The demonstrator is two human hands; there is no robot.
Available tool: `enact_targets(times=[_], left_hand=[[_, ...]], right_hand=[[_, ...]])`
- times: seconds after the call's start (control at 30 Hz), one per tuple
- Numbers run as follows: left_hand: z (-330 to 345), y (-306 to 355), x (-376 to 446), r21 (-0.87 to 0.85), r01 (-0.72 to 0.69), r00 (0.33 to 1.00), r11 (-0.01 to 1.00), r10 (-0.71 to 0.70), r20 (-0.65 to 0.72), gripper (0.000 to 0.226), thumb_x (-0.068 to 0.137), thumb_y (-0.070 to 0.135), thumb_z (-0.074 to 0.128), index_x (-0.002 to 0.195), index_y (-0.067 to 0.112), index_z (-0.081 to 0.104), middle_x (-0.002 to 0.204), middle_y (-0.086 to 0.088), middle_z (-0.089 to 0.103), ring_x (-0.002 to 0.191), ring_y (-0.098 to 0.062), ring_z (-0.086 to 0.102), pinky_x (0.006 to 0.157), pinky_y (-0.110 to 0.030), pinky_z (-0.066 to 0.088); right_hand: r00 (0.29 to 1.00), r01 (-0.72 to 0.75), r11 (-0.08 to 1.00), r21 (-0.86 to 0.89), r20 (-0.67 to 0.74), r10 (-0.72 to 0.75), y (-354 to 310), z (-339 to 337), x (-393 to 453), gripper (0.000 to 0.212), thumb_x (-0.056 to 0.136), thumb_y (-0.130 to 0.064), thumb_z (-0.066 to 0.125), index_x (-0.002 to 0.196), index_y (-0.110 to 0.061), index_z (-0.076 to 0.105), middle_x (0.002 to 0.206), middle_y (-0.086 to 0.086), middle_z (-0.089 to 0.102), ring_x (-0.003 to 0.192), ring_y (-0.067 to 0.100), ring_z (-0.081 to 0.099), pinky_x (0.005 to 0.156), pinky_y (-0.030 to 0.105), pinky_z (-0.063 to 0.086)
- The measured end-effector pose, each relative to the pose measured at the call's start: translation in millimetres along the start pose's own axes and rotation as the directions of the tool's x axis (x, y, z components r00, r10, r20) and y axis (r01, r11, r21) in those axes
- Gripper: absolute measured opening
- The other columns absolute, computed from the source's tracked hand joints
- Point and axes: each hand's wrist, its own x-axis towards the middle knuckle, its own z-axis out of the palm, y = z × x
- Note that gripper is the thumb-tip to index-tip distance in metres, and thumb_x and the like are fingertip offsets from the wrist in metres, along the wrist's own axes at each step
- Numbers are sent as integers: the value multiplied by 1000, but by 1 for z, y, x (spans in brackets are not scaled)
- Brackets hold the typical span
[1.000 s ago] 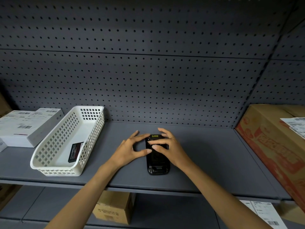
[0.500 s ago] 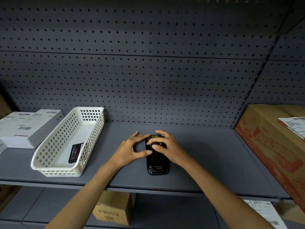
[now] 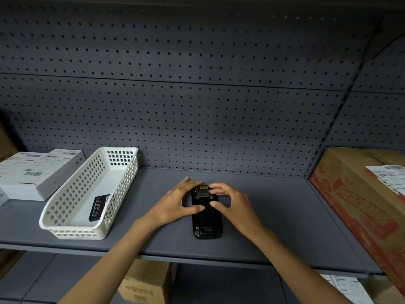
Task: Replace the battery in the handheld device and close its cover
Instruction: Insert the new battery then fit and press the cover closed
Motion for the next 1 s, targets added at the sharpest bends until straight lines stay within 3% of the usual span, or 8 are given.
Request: enact_targets(times=[0.1, 0.23, 0.4, 0.53, 0.7, 0.87, 1.0], left_hand=[[6, 6, 5, 12, -11, 999, 1000, 10, 37, 78, 85, 46, 69, 152, 30, 31, 144, 26, 29, 147, 2, 6, 118, -25, 13], [12, 0, 5, -35, -12, 1000, 999, 13, 27, 79, 80, 56, 66, 150, 36, 34, 150, 27, 31, 150, -2, 12, 125, -36, 15], [15, -2, 4, -50, -9, 1000, 999, 10, 17, 81, 78, 59, 66, 149, 38, 34, 152, 25, 32, 150, -5, 12, 124, -37, 16], [16, -3, 5, -57, 2, 1000, 998, -1, 12, 85, 73, 67, 62, 149, 39, 35, 153, 25, 32, 151, -8, 13, 123, -36, 17], [17, -5, 5, -59, -2, 1000, 998, 2, 8, 93, 69, 75, 61, 150, 38, 34, 155, 21, 33, 151, -7, 13, 122, -34, 18], [18, -3, 5, -65, -9, 1000, 998, 8, -2, 81, 79, 53, 69, 150, 33, 36, 156, 17, 34, 151, -9, 14, 123, -34, 19], [18, -6, 6, -69, -6, 1000, 998, 7, 4, 84, 76, 62, 66, 149, 36, 36, 155, 19, 35, 151, -8, 13, 121, -29, 18]], right_hand=[[1000, 5, 996, -94, 8, -4, -1, -1, -1, 51, 89, -28, 71, 137, -34, 54, 121, -16, 69, 113, -3, 62, 96, 10, 44], [998, 52, 936, -349, -14, -61, -3, -4, -5, 51, 92, -44, 64, 140, -41, 50, 122, -24, 67, 115, 3, 59, 88, 32, 54], [993, 104, 879, -466, 8, -114, 1, -5, -4, 50, 91, -53, 57, 139, -42, 51, 118, -24, 69, 105, 5, 57, 77, 33, 57], [991, 124, 859, -496, 11, -136, 0, -6, -4, 51, 91, -55, 56, 138, -38, 54, 117, -25, 69, 100, 6, 57, 72, 33, 58], [987, 162, 856, -490, 74, -144, -5, -12, -3, 59, 93, -53, 57, 148, -44, 38, 122, -25, 66, 103, 6, 57, 74, 30, 56], [989, 147, 890, -431, 51, -139, -6, -17, -9, 55, 93, -46, 62, 145, -40, 46, 112, -14, 69, 94, 10, 59, 73, 33, 56], [989, 144, 883, -447, 43, -140, -2, -13, -9, 53, 93, -48, 61, 144, -40, 48, 104, -17, 67, 84, 3, 50, 70, 27, 53]])
